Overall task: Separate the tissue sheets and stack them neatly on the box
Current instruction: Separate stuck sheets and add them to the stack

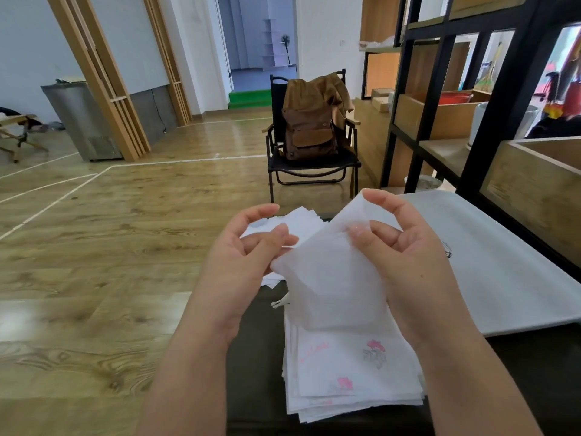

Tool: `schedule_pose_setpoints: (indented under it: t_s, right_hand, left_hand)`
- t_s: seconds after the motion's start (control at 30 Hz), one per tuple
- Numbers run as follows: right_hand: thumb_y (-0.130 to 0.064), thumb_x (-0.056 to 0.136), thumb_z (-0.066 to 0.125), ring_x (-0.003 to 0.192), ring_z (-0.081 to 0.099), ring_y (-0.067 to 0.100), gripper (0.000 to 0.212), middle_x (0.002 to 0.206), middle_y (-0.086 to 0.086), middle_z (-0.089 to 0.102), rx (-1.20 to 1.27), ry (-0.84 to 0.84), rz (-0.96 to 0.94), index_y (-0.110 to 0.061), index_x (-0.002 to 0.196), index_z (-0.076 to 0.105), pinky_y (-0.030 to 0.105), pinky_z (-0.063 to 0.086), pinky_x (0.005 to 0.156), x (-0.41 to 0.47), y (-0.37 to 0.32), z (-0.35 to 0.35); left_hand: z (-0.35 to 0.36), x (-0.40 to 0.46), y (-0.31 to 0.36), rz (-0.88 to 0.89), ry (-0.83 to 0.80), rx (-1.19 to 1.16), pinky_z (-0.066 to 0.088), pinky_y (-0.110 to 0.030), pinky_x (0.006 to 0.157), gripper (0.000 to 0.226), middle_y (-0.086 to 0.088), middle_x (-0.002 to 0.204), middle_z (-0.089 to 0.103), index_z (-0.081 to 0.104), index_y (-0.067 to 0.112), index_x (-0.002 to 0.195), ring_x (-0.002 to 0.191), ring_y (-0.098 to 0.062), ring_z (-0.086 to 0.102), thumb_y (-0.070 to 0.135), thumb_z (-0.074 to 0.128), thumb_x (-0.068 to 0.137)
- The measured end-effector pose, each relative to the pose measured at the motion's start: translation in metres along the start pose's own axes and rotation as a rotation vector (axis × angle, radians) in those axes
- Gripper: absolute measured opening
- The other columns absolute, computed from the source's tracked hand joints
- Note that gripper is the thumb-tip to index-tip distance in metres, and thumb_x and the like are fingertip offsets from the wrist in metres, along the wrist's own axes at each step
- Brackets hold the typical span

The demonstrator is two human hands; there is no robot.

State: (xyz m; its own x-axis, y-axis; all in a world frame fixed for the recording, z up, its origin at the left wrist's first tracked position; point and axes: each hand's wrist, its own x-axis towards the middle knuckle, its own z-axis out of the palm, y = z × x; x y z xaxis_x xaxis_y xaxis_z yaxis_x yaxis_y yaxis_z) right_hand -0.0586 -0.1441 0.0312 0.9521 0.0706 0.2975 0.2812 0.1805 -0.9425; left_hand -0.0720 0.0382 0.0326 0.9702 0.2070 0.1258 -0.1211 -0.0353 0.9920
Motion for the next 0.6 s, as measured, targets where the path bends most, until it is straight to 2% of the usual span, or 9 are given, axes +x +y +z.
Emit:
schedule_pose_setpoints:
  t_s: [0.13, 0.23, 0.33, 0.37, 0.47, 0.6]
  right_hand:
    - [-0.019, 0.092, 0.065, 0.076, 0.071, 0.014, 0.034, 0.080, -0.001, 0.076, -0.104, 0.076, -0.045, -0.040, 0.118, 0.055, 0.028, 0.055, 0.067, 0.001, 0.003, 0.001]
    - [-0.019, 0.091, 0.066, 0.079, 0.072, 0.013, 0.036, 0.083, -0.004, 0.076, -0.085, 0.080, -0.031, -0.040, 0.118, 0.055, 0.033, 0.058, 0.070, 0.001, 0.000, -0.001]
    - [-0.021, 0.089, 0.066, 0.082, 0.072, 0.012, 0.037, 0.084, -0.007, 0.076, -0.101, 0.081, -0.027, -0.041, 0.117, 0.054, 0.041, 0.062, 0.070, 0.001, -0.002, -0.004]
    - [-0.020, 0.089, 0.067, 0.080, 0.072, 0.012, 0.038, 0.084, -0.007, 0.076, -0.117, 0.059, -0.025, -0.041, 0.117, 0.054, 0.040, 0.062, 0.067, 0.001, -0.003, -0.005]
    - [-0.017, 0.087, 0.068, 0.078, 0.073, 0.012, 0.039, 0.082, -0.008, 0.076, -0.196, -0.085, -0.015, -0.042, 0.115, 0.058, 0.027, 0.060, 0.059, -0.001, -0.005, -0.009]
    - [-0.016, 0.083, 0.073, 0.081, 0.069, 0.013, 0.033, 0.085, -0.007, 0.073, -0.303, -0.062, -0.062, -0.043, 0.101, 0.068, 0.025, 0.059, 0.068, 0.000, -0.002, -0.010]
  left_hand:
    - [-0.007, -0.001, 0.001, 0.133, -0.078, 0.002, 0.053, -0.015, 0.073, 0.035, 0.003, 0.093, 0.076, 0.075, 0.038, 0.100, 0.082, -0.008, 0.071, 0.020, 0.084, 0.070]
    - [-0.008, -0.001, -0.001, 0.225, -0.041, 0.036, 0.051, -0.011, 0.076, 0.034, 0.005, 0.094, 0.076, 0.078, 0.032, 0.096, 0.085, -0.006, 0.070, 0.007, 0.081, 0.074]
    - [-0.006, -0.001, 0.000, 0.316, 0.005, 0.040, 0.052, -0.011, 0.077, 0.037, 0.008, 0.096, 0.076, 0.078, 0.035, 0.095, 0.088, -0.005, 0.070, 0.004, 0.080, 0.076]
    - [-0.006, -0.001, 0.002, 0.352, 0.014, 0.046, 0.052, -0.011, 0.078, 0.038, 0.010, 0.098, 0.076, 0.077, 0.036, 0.098, 0.091, -0.005, 0.070, 0.005, 0.080, 0.076]
    - [-0.005, -0.005, 0.006, 0.441, 0.031, 0.077, 0.052, -0.014, 0.084, 0.044, 0.011, 0.101, 0.075, 0.073, 0.038, 0.110, 0.099, -0.007, 0.070, 0.009, 0.075, 0.077]
    - [-0.004, -0.009, 0.010, 0.520, 0.075, 0.182, 0.053, -0.017, 0.087, 0.045, 0.016, 0.102, 0.075, 0.073, 0.036, 0.111, 0.101, -0.006, 0.070, 0.004, 0.075, 0.080]
